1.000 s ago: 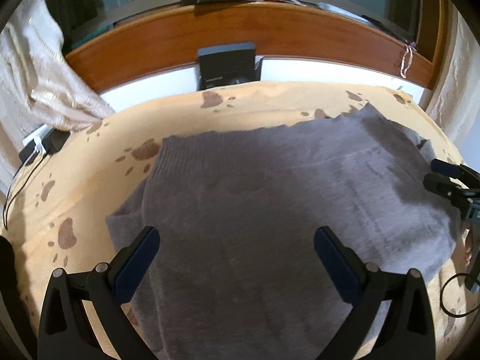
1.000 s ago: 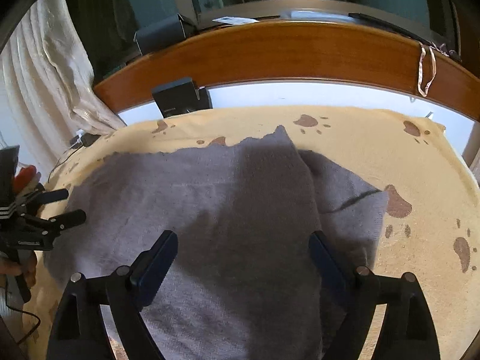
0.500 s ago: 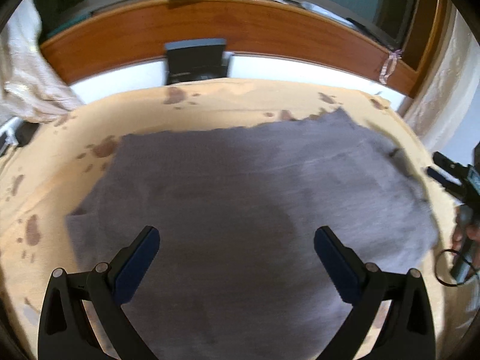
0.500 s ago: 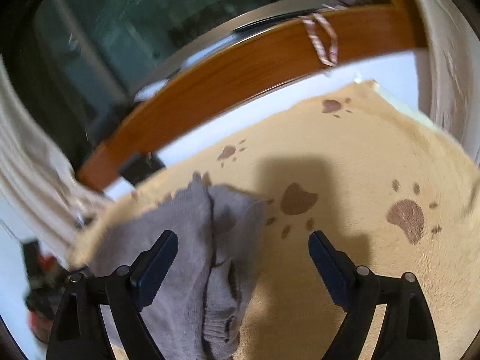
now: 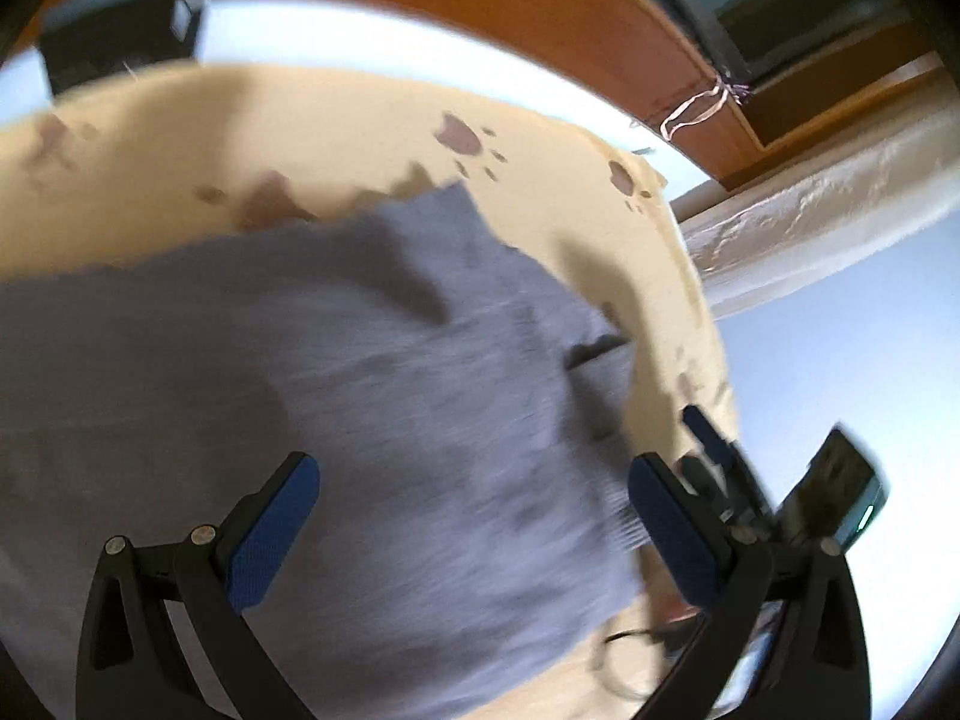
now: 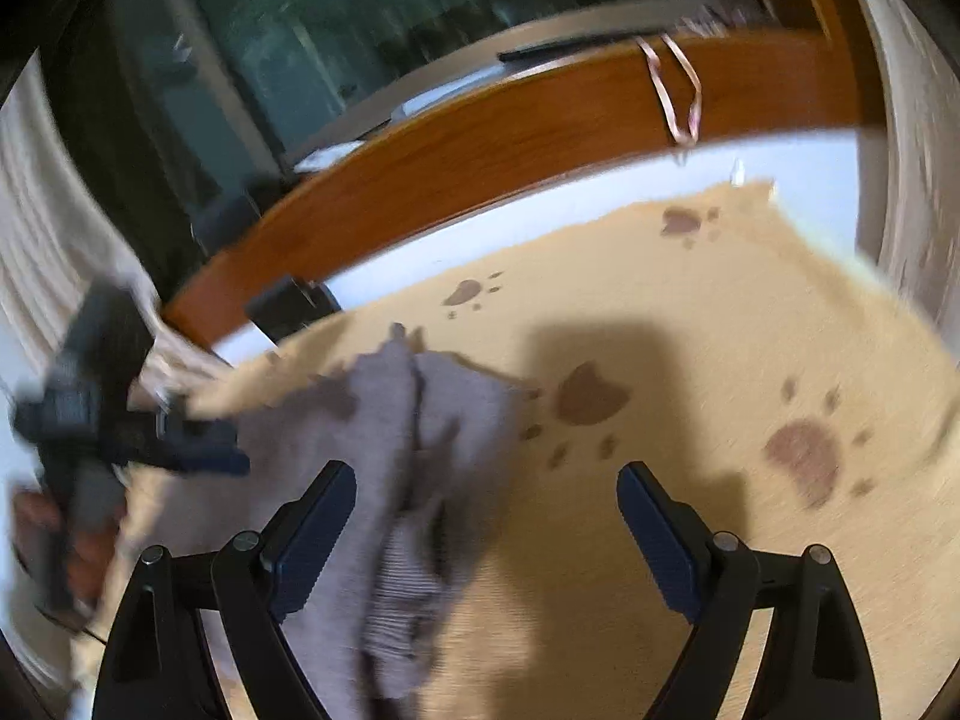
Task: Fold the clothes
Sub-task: 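Grasp the grey sweater end with the right gripper while the left gripper grasps it too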
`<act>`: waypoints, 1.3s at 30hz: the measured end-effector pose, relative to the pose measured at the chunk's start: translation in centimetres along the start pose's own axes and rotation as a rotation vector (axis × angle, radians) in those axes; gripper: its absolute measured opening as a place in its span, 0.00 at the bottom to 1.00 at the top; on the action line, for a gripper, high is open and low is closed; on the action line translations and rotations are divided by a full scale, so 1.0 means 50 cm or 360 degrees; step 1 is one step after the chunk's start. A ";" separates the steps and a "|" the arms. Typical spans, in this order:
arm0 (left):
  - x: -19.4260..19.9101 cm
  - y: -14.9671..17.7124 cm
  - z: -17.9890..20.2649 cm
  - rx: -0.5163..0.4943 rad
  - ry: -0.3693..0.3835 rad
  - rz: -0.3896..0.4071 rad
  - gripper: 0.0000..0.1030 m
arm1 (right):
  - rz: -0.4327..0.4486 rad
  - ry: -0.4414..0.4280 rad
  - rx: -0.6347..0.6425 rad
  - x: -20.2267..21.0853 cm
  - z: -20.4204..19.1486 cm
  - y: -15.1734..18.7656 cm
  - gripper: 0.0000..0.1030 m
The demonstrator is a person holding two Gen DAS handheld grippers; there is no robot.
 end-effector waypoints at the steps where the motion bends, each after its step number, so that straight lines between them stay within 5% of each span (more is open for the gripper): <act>1: -0.013 -0.006 0.009 0.0027 0.0018 -0.0023 1.00 | -0.0021 -0.0004 0.0020 -0.010 -0.001 -0.001 0.88; 9: -0.089 -0.049 0.044 0.0118 0.0092 -0.0125 1.00 | -0.0186 -0.0035 0.0184 -0.086 -0.009 -0.012 0.87; 11: -0.101 -0.058 0.046 0.0152 0.0116 -0.0137 1.00 | -0.0227 -0.0043 0.0225 -0.104 -0.011 -0.014 0.76; 15: -0.108 -0.079 0.064 0.0173 0.0194 -0.0119 1.00 | -0.0281 -0.0083 0.0222 -0.124 -0.014 -0.012 0.35; 19: -0.128 -0.091 0.075 0.0164 0.0178 -0.0143 1.00 | -0.0277 -0.0104 0.0259 -0.123 -0.027 -0.011 0.31; 22: -0.137 -0.096 0.079 0.0162 0.0157 -0.0148 1.00 | -0.0235 -0.0116 0.0311 -0.112 -0.045 -0.010 0.10; 28: -0.145 -0.098 0.085 0.0128 0.0065 -0.0195 1.00 | -0.0202 -0.0208 0.0444 -0.085 -0.105 0.009 0.10; 34: -0.168 -0.088 0.108 -0.0037 -0.0155 -0.0286 0.99 | -0.0182 -0.0242 0.0510 -0.065 -0.135 0.019 0.10; 36: -0.170 -0.088 0.110 -0.0057 -0.0219 -0.0295 0.92 | -0.0183 -0.0260 0.0529 -0.061 -0.142 0.024 0.10; 39: -0.163 -0.096 0.105 -0.0086 -0.0315 -0.0287 0.53 | -0.0185 -0.0288 0.0558 -0.053 -0.153 0.031 0.10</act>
Point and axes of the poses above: each gripper's, at about its wrist camera, not at the fingertips, and x roughly against the way its jaws point, z to its right, y to its underside, the point moved 7 cm from there along -x, roughly the way its jaws point, and after that the axes turned 1 degree about y, right-handed, at the moved point
